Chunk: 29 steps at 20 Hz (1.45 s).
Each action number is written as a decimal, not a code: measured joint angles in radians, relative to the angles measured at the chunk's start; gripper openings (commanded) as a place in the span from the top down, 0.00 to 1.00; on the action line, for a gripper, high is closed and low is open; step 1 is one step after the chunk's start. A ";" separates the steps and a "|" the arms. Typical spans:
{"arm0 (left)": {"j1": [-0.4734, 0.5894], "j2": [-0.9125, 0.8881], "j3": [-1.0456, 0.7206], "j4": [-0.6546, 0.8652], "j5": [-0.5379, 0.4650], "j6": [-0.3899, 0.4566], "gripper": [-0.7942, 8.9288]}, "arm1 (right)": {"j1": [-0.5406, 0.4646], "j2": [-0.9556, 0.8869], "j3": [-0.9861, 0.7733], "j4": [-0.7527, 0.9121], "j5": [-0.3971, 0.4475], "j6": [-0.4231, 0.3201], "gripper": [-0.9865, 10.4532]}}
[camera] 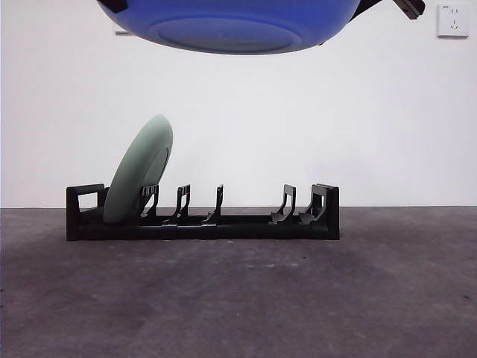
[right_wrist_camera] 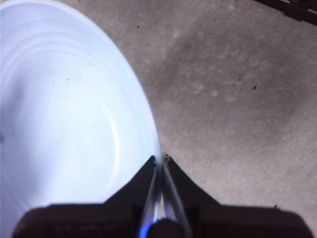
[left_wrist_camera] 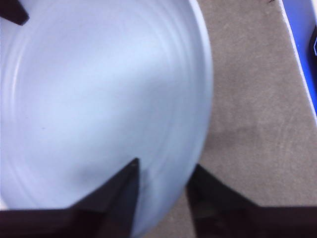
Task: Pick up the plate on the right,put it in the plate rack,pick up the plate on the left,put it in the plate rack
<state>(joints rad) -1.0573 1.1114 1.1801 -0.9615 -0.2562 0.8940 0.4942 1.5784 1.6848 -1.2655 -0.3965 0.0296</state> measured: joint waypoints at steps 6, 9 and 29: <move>-0.012 0.003 0.000 -0.012 0.020 0.037 0.93 | -0.002 0.000 0.000 0.020 -0.004 0.000 0.93; -0.012 0.003 0.000 -0.011 0.020 0.042 0.93 | -0.002 0.000 0.000 0.023 -0.004 0.000 0.92; 0.081 0.003 0.000 0.129 0.251 -0.151 0.93 | -0.001 -0.158 0.000 0.166 0.067 -0.026 0.54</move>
<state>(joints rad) -0.9760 1.1149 1.1797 -0.8330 -0.0051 0.7433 0.4934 1.4208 1.6848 -1.1000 -0.3298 0.0032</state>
